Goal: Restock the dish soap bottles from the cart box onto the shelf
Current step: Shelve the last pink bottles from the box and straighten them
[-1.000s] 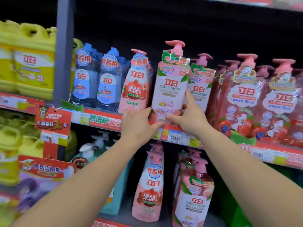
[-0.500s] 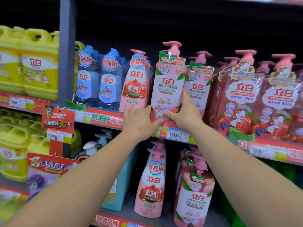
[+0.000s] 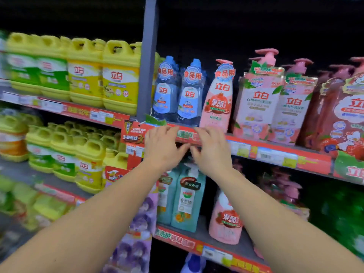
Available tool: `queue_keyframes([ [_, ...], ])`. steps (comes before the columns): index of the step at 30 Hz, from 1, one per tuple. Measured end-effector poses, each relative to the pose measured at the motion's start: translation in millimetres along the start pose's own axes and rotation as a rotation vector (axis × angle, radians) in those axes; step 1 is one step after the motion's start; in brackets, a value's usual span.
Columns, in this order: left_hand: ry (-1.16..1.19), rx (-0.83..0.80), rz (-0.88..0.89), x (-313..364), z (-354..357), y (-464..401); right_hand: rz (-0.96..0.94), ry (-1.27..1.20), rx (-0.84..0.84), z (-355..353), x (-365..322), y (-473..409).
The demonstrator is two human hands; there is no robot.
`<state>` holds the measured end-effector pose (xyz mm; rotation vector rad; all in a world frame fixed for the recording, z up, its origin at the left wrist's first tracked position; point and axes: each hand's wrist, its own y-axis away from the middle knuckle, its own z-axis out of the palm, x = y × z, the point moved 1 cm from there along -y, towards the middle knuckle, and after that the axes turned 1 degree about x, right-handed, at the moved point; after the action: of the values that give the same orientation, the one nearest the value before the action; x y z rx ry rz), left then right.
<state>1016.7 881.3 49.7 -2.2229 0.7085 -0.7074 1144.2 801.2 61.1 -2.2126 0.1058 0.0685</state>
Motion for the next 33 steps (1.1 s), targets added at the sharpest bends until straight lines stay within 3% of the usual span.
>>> queue_keyframes([
  [2, -0.141, -0.063, -0.07, -66, -23, 23, 0.008, -0.006, -0.246, 38, -58, 4],
  [4, -0.25, -0.154, -0.162, -140, -52, 54, 0.004, -0.061, -0.387, 78, -127, 12],
  [10, -0.497, -0.276, -0.461, -344, -169, 169, -0.178, -0.277, -0.611, 178, -376, 51],
  [16, -0.647, -0.314, -0.676, -464, -269, 253, -0.32, -0.456, -0.722, 223, -555, 81],
  [23, -0.621, -0.356, -0.91, -553, -298, 311, -0.389, -0.516, -0.879, 296, -644, 105],
  [33, -0.551, -0.481, -1.145, -697, -227, 296, -0.355, -0.467, -1.124, 478, -684, 88],
])
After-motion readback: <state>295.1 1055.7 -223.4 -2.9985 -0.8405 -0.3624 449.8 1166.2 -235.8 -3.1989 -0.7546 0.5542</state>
